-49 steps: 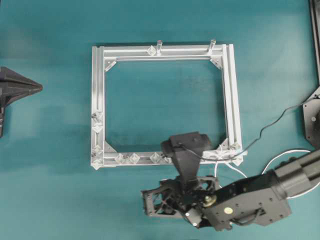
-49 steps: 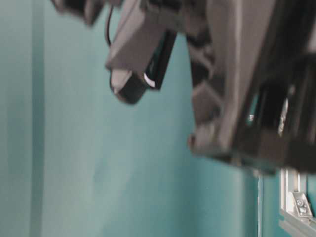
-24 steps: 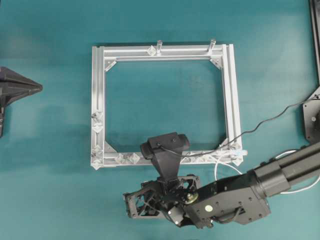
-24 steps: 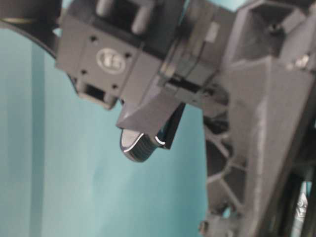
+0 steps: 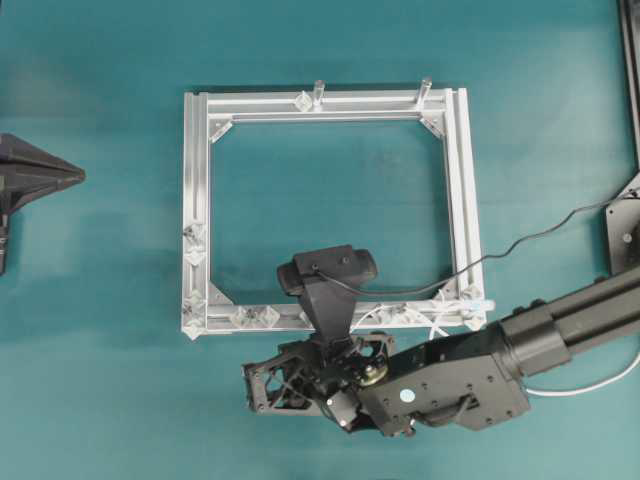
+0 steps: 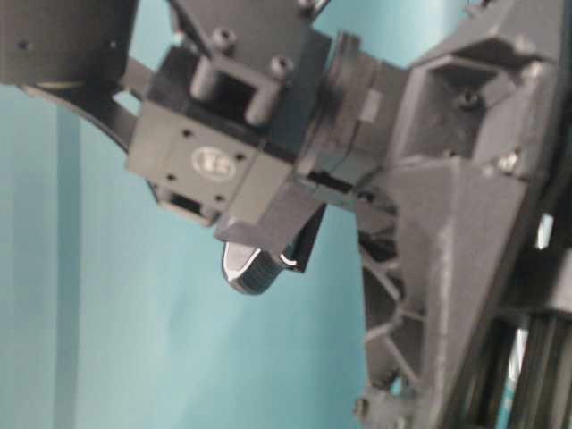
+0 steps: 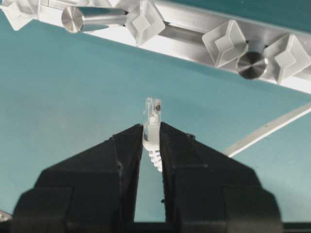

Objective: Move the cable alternately left and right between 8 closely spaced pins so it hooks onto each one.

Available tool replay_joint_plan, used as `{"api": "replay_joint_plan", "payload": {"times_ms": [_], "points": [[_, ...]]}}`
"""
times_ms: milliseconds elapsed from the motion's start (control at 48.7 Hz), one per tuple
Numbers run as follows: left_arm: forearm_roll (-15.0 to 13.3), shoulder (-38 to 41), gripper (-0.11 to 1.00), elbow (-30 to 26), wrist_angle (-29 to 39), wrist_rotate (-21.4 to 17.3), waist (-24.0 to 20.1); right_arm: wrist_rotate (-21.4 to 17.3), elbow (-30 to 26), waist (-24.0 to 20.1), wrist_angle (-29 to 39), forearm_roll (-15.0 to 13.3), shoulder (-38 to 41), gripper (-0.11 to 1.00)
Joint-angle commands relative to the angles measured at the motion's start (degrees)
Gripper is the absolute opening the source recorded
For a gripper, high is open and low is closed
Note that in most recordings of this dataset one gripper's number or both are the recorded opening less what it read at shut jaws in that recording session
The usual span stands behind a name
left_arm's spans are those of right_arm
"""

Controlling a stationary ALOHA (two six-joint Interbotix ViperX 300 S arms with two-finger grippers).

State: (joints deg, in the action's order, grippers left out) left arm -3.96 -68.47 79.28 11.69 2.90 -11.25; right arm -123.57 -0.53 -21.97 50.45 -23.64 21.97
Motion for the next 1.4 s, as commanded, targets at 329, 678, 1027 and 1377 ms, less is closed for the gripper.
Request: {"api": "replay_joint_plan", "payload": {"times_ms": [329,678,1027,1377], "points": [[0.1,0.4,0.06,-0.8,-0.4,0.4,0.2,0.9,-0.6,2.9,0.1,-0.3,-1.1,0.13],[0.1,0.4,0.06,-0.6,-0.7,0.4,0.1,0.9,-0.1,4.6,0.2,-0.3,-1.1,0.13],[0.1,0.4,0.06,-0.6,-0.7,0.4,0.1,0.9,-0.1,5.0,0.2,-0.3,-1.1,0.13],[0.1,0.4,0.06,-0.6,-0.8,0.4,0.1,0.9,-0.1,5.0,1.1,-0.3,-1.2,0.13]]}}
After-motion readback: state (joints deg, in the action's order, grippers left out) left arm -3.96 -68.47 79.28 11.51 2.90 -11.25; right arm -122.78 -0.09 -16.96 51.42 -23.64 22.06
